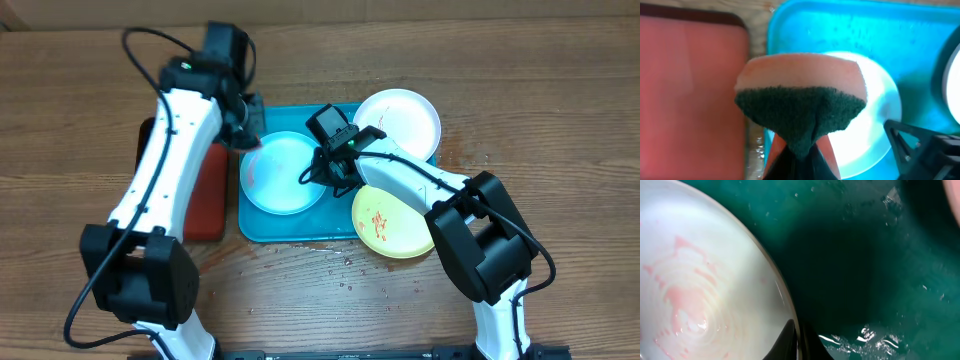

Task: Clean dirty plates on tray and stack at the side
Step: 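Scrub the light-blue plate again with the sponge in the left gripper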

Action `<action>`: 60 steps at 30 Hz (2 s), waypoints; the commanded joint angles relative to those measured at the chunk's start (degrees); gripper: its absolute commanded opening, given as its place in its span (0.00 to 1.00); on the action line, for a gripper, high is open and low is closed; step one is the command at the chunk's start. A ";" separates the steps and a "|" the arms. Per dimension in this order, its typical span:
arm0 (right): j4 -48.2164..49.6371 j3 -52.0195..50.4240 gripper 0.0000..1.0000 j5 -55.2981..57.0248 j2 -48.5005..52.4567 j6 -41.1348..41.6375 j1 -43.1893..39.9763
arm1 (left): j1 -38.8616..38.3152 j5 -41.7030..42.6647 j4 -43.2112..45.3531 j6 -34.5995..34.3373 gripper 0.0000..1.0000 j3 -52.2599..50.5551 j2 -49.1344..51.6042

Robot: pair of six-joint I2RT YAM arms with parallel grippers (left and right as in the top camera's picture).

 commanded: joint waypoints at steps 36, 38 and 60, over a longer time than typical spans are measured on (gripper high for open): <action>-1.70 -1.29 0.04 1.36 1.51 2.32 -0.13 | -3.26 16.04 24.59 36.22 0.04 -26.67 0.57; -1.73 -1.29 0.04 1.36 1.51 2.32 -0.13 | -3.26 16.13 25.51 36.48 0.04 -26.67 0.57; -3.45 0.50 0.04 -1.25 0.61 -5.81 -0.13 | 4.61 -3.34 2.10 1.31 0.04 1.42 -1.60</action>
